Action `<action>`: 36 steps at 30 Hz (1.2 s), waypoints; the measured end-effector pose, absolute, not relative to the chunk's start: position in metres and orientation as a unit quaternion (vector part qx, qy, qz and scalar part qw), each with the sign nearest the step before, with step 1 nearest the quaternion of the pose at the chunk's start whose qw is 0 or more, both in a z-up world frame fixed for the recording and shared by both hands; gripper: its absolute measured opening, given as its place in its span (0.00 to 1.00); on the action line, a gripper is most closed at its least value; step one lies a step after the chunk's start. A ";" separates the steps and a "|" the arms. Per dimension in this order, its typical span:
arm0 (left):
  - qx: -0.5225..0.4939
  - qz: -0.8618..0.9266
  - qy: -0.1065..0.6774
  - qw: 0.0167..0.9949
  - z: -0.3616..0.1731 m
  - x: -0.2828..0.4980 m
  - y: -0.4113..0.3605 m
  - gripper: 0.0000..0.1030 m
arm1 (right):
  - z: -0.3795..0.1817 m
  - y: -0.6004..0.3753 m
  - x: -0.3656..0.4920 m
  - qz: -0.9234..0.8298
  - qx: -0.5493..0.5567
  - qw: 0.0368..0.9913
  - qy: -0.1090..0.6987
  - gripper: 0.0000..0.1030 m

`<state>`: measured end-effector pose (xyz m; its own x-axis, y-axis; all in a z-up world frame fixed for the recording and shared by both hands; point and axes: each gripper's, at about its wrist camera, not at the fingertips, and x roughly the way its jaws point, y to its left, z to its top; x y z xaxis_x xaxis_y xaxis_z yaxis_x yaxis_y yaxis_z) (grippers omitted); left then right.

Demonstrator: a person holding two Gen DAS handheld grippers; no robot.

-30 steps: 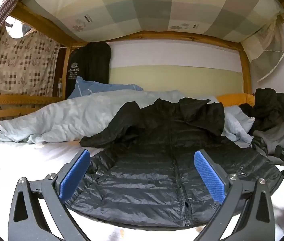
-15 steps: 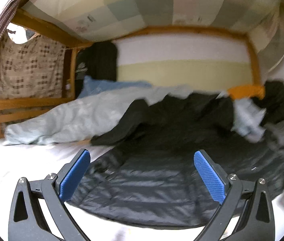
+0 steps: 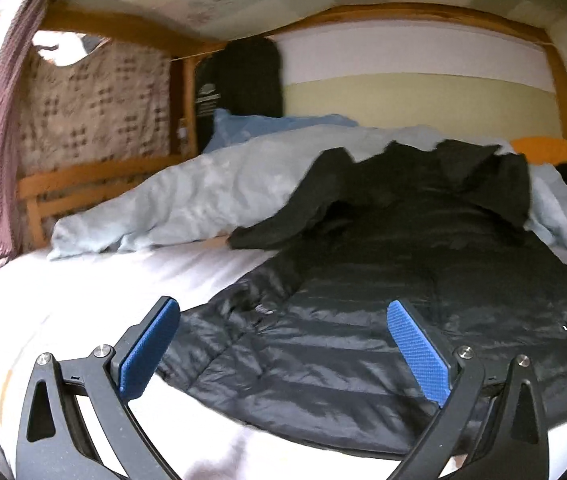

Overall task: Fold large clothes
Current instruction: 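Move both grippers open toward the hem of the black puffer jacket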

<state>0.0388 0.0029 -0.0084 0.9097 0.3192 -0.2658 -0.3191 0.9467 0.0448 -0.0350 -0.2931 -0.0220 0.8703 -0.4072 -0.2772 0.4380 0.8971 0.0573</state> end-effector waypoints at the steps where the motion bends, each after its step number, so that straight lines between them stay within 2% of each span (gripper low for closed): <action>1: 0.001 0.165 0.130 0.978 -0.008 0.036 0.003 1.00 | -0.022 -0.286 -0.033 -0.221 0.042 0.965 0.132 1.00; 7: 0.023 0.169 0.165 0.971 -0.013 0.053 -0.003 1.00 | -0.018 -0.265 -0.034 -0.232 -0.012 0.965 0.124 1.00; 13: 0.049 0.147 0.154 0.976 -0.013 0.048 -0.014 1.00 | -0.018 -0.267 -0.034 -0.258 -0.003 0.959 0.121 1.00; 18: 0.055 0.145 0.160 0.975 -0.013 0.051 -0.017 1.00 | -0.021 -0.249 -0.014 -0.252 -0.056 0.954 0.151 1.00; 23: 0.113 0.122 0.140 0.976 0.005 0.063 -0.013 1.00 | -0.020 -0.250 -0.020 -0.227 -0.050 0.962 0.141 1.00; 27: 0.134 0.054 0.073 0.987 0.051 0.017 0.012 1.00 | -0.014 -0.260 -0.045 -0.215 -0.029 0.970 0.108 1.00; 30: 0.126 0.017 0.022 0.992 0.077 -0.032 0.041 1.00 | -0.002 -0.251 -0.067 -0.263 -0.074 0.960 0.058 1.00; 33: 0.119 0.020 0.013 0.993 0.088 -0.054 0.069 1.00 | 0.018 -0.250 -0.065 -0.223 -0.074 0.968 0.091 1.00; 36: 0.064 -0.012 0.022 0.998 0.089 -0.061 0.100 1.00 | 0.033 -0.247 -0.066 -0.211 -0.078 0.968 0.109 1.00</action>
